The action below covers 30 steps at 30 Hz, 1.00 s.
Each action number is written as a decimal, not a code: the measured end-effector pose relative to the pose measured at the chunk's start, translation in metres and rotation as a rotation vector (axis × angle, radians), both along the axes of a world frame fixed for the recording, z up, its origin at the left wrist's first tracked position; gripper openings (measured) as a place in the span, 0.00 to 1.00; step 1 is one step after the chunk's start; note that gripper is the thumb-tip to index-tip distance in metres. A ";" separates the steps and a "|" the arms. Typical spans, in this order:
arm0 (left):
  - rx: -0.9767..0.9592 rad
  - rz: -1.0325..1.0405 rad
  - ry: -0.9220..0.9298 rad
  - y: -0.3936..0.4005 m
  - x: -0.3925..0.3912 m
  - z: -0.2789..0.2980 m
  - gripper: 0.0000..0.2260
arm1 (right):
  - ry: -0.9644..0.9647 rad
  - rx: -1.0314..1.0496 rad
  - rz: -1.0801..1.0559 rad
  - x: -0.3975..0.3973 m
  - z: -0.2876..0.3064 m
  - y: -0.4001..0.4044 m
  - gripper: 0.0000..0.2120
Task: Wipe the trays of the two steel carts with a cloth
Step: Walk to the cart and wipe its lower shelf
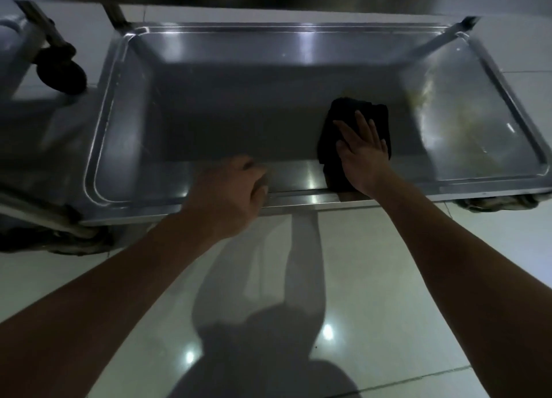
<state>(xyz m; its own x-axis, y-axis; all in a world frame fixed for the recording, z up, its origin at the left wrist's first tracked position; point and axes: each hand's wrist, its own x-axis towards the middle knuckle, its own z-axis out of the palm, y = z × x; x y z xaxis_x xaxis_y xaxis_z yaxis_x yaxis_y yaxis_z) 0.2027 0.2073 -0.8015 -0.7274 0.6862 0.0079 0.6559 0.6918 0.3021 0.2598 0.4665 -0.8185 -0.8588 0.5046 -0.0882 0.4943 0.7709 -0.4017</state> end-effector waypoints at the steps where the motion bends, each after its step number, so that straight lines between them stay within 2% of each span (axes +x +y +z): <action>1: -0.012 0.029 0.034 -0.014 -0.006 0.001 0.18 | 0.003 -0.006 0.015 -0.003 -0.001 -0.005 0.23; 6: -0.229 0.200 0.200 -0.093 -0.029 0.002 0.11 | 0.012 0.033 0.131 -0.040 -0.009 -0.052 0.23; 9: -0.253 0.222 0.195 -0.119 -0.031 0.002 0.13 | -0.033 0.000 0.179 -0.075 -0.010 -0.094 0.23; 13: -0.214 0.173 0.142 -0.129 -0.024 0.000 0.20 | -0.072 -0.041 0.262 -0.116 -0.006 -0.155 0.24; 18: -0.194 0.120 0.170 -0.142 -0.020 -0.011 0.19 | -0.090 -0.114 0.440 -0.156 0.000 -0.225 0.24; 22: -0.269 0.123 0.159 -0.143 -0.018 -0.018 0.23 | -0.085 -0.176 0.551 -0.181 0.001 -0.269 0.24; 30: -0.284 0.150 0.182 -0.145 -0.019 -0.024 0.23 | -0.086 -0.145 0.674 -0.197 -0.002 -0.269 0.24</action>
